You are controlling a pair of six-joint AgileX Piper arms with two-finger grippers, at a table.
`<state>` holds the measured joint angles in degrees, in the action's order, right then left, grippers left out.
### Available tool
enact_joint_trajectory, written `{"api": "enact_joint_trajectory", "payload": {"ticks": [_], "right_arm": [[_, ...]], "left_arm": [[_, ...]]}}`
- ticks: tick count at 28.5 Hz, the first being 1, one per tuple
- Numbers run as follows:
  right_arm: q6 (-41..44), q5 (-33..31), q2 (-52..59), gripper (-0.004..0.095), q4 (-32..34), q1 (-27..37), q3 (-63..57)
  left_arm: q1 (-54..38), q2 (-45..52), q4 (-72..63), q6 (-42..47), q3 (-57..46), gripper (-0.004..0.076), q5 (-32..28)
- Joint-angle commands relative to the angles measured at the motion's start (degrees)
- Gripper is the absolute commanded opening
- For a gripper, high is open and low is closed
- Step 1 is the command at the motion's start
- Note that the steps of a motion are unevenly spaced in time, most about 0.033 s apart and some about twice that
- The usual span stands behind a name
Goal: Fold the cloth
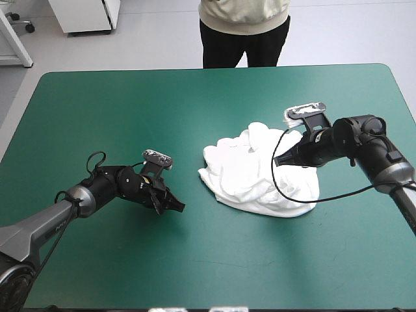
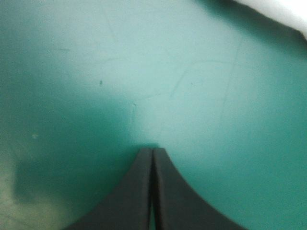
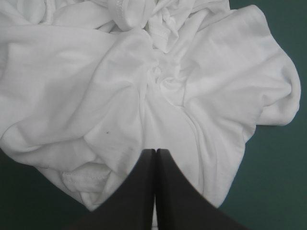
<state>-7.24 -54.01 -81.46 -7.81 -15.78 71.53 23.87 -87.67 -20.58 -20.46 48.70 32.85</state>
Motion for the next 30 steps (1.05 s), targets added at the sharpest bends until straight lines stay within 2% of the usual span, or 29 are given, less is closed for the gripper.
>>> {"api": "enact_joint_trajectory", "payload": {"ticks": [1,10,16,21,28,30], "right_arm": [[-0.61,1.65,1.79,-0.0017,-0.26,0.26,1.96],[-0.61,1.65,1.79,-0.0017,-0.26,0.26,1.96],[-0.61,1.75,1.79,-0.0017,-0.26,0.26,1.96],[-0.61,1.86,1.79,-0.0017,-0.26,0.26,1.96],[0.12,3.07,1.68,-0.0017,-0.26,0.5,1.96],[0.12,3.05,1.45,-0.0017,-0.26,0.5,1.96]], "left_arm": [[0.04,1.48,-0.85,0.13,0.95,-0.0009,1.29],[0.04,3.12,1.59,0.63,0.95,-0.0009,0.78],[0.04,14.66,13.4,10.29,0.95,-0.0009,1.11],[0.04,26.32,26.55,21.64,0.95,-0.0009,7.94],[0.04,45.61,36.14,33.36,0.95,-0.0009,17.07],[0.04,50.82,38.72,35.9,0.95,-0.0009,21.51]]}}
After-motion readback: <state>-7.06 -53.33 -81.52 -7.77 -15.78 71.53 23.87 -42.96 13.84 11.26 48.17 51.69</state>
